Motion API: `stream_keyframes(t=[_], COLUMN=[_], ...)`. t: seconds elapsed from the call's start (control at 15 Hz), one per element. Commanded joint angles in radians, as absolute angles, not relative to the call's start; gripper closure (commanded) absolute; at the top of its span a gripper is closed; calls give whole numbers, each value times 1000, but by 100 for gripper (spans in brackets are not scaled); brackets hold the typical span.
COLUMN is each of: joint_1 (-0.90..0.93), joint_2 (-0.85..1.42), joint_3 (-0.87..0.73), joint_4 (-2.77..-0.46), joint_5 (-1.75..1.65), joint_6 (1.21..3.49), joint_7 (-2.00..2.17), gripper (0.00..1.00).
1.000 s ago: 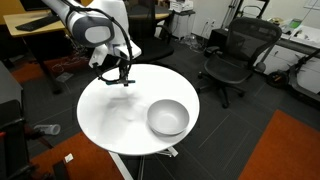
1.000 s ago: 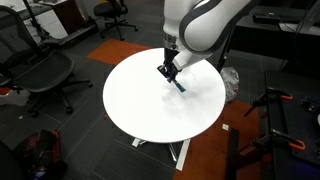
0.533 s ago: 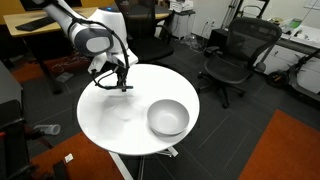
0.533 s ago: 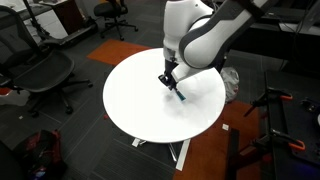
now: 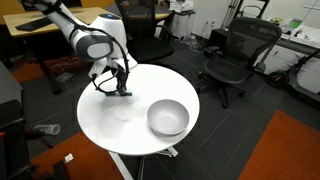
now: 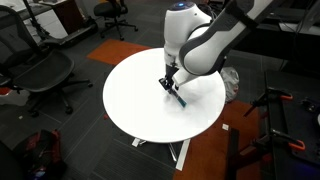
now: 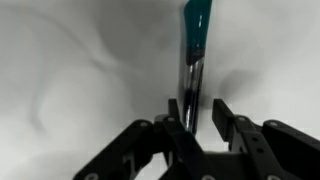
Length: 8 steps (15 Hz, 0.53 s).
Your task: Remove the marker from the bowl and put it on the table
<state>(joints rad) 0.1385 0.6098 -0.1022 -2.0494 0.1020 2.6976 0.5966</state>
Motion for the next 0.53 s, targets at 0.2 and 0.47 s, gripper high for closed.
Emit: stream_keyframes(t=[0.2, 0.47], joint_1=[155, 142], joint_2=[538, 466], joint_3=[-120, -110], joint_4=[-2076, -2094], joint_5=[98, 98], joint_6=[2724, 2701], joint_7=[564, 514], gripper=[5, 0])
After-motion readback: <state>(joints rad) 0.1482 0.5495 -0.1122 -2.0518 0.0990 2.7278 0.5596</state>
